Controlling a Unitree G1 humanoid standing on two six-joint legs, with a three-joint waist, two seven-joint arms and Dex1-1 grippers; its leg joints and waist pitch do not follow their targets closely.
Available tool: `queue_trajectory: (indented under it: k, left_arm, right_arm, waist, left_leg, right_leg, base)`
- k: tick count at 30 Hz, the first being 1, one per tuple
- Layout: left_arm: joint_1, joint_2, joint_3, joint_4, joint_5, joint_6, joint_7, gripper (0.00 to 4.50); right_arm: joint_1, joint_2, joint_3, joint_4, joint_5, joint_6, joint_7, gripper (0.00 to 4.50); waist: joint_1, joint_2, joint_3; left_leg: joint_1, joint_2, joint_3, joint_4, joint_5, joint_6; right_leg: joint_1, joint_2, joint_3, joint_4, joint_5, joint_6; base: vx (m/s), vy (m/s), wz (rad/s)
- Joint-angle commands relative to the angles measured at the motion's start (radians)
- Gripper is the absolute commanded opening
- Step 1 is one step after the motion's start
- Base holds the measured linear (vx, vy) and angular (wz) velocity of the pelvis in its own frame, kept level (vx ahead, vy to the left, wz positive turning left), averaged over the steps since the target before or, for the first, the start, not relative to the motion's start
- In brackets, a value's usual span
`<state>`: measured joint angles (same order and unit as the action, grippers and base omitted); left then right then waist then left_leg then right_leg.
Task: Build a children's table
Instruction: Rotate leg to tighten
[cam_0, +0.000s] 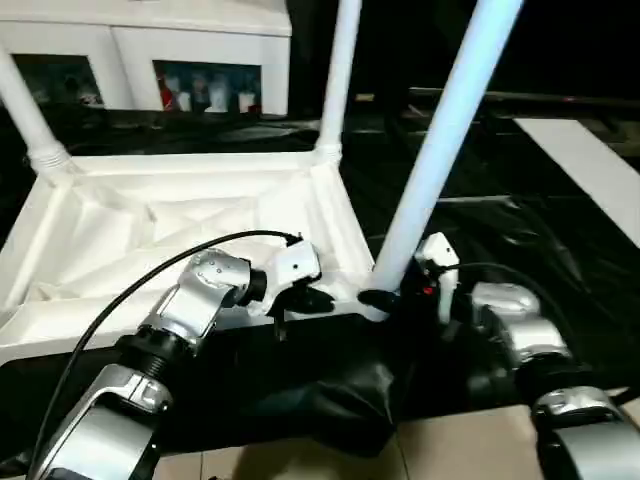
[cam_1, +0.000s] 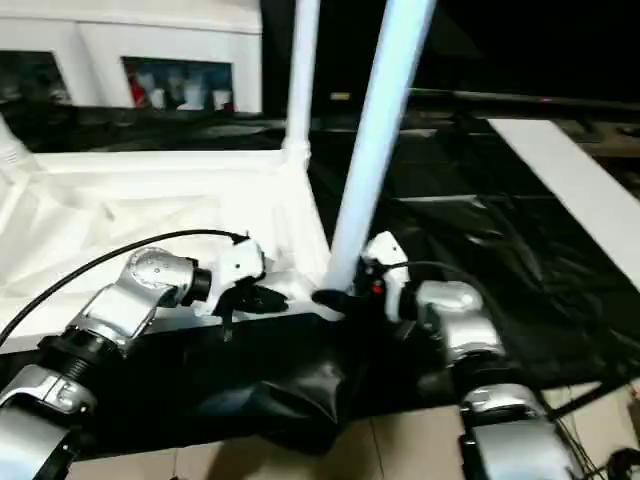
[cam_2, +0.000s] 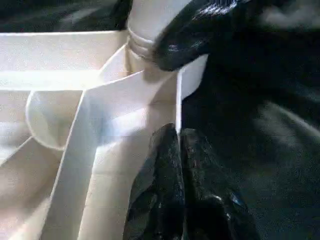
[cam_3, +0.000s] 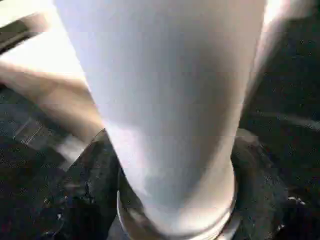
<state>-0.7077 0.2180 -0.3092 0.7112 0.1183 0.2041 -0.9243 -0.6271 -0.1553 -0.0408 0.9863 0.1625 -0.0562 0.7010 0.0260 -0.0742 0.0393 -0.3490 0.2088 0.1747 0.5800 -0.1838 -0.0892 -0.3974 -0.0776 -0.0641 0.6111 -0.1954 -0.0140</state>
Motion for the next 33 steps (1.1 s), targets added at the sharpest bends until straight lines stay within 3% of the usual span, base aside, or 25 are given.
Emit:
queue_trajectory:
  k: [1,2,6,8,12,14,15,17,19,23,27,29,31,33]
  left_arm:
    - [-0.016,-0.063,0.008,0.110,0.026,0.063,0.172,0.00]
    - [-0.019,-0.065,0.010,0.113,0.025,0.065,0.178,0.00]
    - [-0.088,-0.150,0.045,0.217,0.012,0.054,0.325,0.00]
    - [-0.104,-0.170,0.047,0.245,0.013,0.035,0.357,0.00]
    - [-0.106,-0.174,0.037,0.259,0.030,0.016,0.335,0.00]
    - [-0.104,-0.163,0.026,0.272,0.043,-0.022,0.309,0.00]
    - [-0.103,-0.161,0.026,0.273,0.043,-0.025,0.308,0.00]
    - [-0.106,-0.156,0.022,0.280,0.043,-0.045,0.296,0.00]
    - [-0.110,-0.156,0.023,0.286,0.041,-0.050,0.297,0.00]
    - [-0.110,-0.151,0.016,0.295,0.037,-0.101,0.268,0.00]
    - [-0.100,-0.149,0.015,0.286,0.032,-0.141,0.232,0.00]
    - [-0.082,-0.144,0.015,0.267,0.023,-0.196,0.205,0.00]
    - [-0.075,-0.143,0.035,0.251,-0.009,-0.179,0.171,0.44]
    - [-0.052,-0.128,0.055,0.196,-0.056,-0.151,0.098,0.55]
  right_arm:
    - [-0.020,0.020,-0.057,0.066,0.007,0.030,-0.257,2.73]
    - [-0.021,0.022,-0.058,0.067,0.007,0.030,-0.264,2.73]
    - [-0.064,0.076,-0.043,0.115,-0.042,-0.011,-0.489,2.73]
    - [-0.083,0.093,-0.037,0.136,-0.065,-0.029,-0.560,2.73]
    - [-0.097,0.112,-0.053,0.143,-0.058,-0.055,-0.546,2.73]
    - [-0.093,0.121,-0.097,0.125,-0.001,-0.104,-0.476,2.73]
    - [-0.091,0.120,-0.105,0.119,0.011,-0.112,-0.456,3.26]
    - [-0.082,0.109,-0.111,0.096,0.024,-0.145,-0.424,3.39]
    - [-0.078,0.102,-0.107,0.086,0.023,-0.158,-0.415,3.75]
    - [-0.022,0.065,-0.073,-0.024,0.037,-0.135,-0.305,3.93]
    - [0.062,0.018,-0.028,-0.148,0.027,-0.086,-0.165,3.93]
    - [0.151,-0.042,-0.001,-0.273,0.036,-0.042,-0.061,3.93]
    - [0.183,-0.064,0.005,-0.326,0.049,-0.019,-0.028,3.99]
    - [0.253,-0.109,0.029,-0.443,0.089,0.042,0.056,3.99]
  waist:
    - [-0.006,0.014,-0.044]
    - [-0.004,0.012,-0.044]
    - [-0.005,0.021,-0.049]
    - [0.000,0.015,-0.051]
    - [0.006,0.015,-0.055]
    - [0.007,0.016,-0.057]
    - [0.008,0.015,-0.057]
    - [0.010,0.015,-0.056]
    - [0.008,0.015,-0.053]
    - [0.007,0.009,-0.049]
    - [0.011,0.006,-0.052]
    - [0.016,0.002,-0.051]
    - [0.018,0.002,-0.052]
    - [0.015,-0.014,-0.052]
  left_leg:
    - [0.010,0.023,-0.009,-0.074,-0.330,-0.028]
    - [0.004,0.021,-0.011,-0.076,-0.328,-0.023]
    - [0.006,0.019,-0.006,-0.073,-0.338,-0.014]
    - [0.001,0.016,-0.001,-0.070,-0.301,0.005]
    - [-0.006,0.014,0.002,-0.066,-0.236,0.034]
    - [-0.007,0.016,0.004,-0.065,-0.208,0.054]
    - [-0.007,0.017,0.004,-0.065,-0.200,0.059]
    - [-0.008,0.020,0.005,-0.064,-0.183,0.075]
    - [-0.008,0.019,0.004,-0.067,-0.205,0.075]
    - [-0.009,0.020,0.001,-0.071,-0.240,0.065]
    - [-0.011,0.021,0.002,-0.068,-0.200,0.081]
    - [-0.012,0.020,0.003,-0.064,-0.179,0.106]
    - [-0.014,0.020,0.003,-0.064,-0.169,0.111]
    - [-0.017,0.020,0.003,-0.063,-0.166,0.115]
  right_leg:
    - [0.025,-0.062,0.042,-0.101,-0.457,-0.147]
    - [0.029,-0.059,0.040,-0.101,-0.442,-0.140]
    - [0.023,-0.056,0.043,-0.100,-0.365,-0.154]
    - [0.030,-0.053,0.044,-0.094,-0.286,-0.169]
    - [0.038,-0.055,0.044,-0.087,-0.224,-0.180]
    - [0.041,-0.054,0.044,-0.082,-0.168,-0.196]
    - [0.043,-0.054,0.044,-0.080,-0.152,-0.201]
    - [0.044,-0.056,0.043,-0.075,-0.114,-0.224]
    - [0.043,-0.056,0.041,-0.082,-0.163,-0.220]
    - [0.042,-0.057,0.041,-0.093,-0.277,-0.182]
    - [0.045,-0.057,0.043,-0.087,-0.213,-0.184]
    - [0.048,-0.055,0.044,-0.088,-0.177,-0.183]
    - [0.049,-0.059,0.042,-0.087,-0.181,-0.189]
    - [0.049,-0.058,0.041,-0.088,-0.202,-0.187]
  base:
    - [0.000,0.000,0.00]
    - [0.000,0.000,0.00]
    - [0.000,0.000,0.00]
    - [0.000,0.000,0.00]
    - [0.000,0.000,0.00]
    - [0.000,0.000,0.00]
    - [0.000,0.000,0.00]
    - [0.000,0.000,0.00]
    - [0.000,0.000,0.00]
    - [0.000,0.000,0.00]
    - [0.000,0.000,0.00]
    - [0.000,0.000,0.00]
    - [0.000,0.000,0.00]
    - [0.000,0.000,0.00]
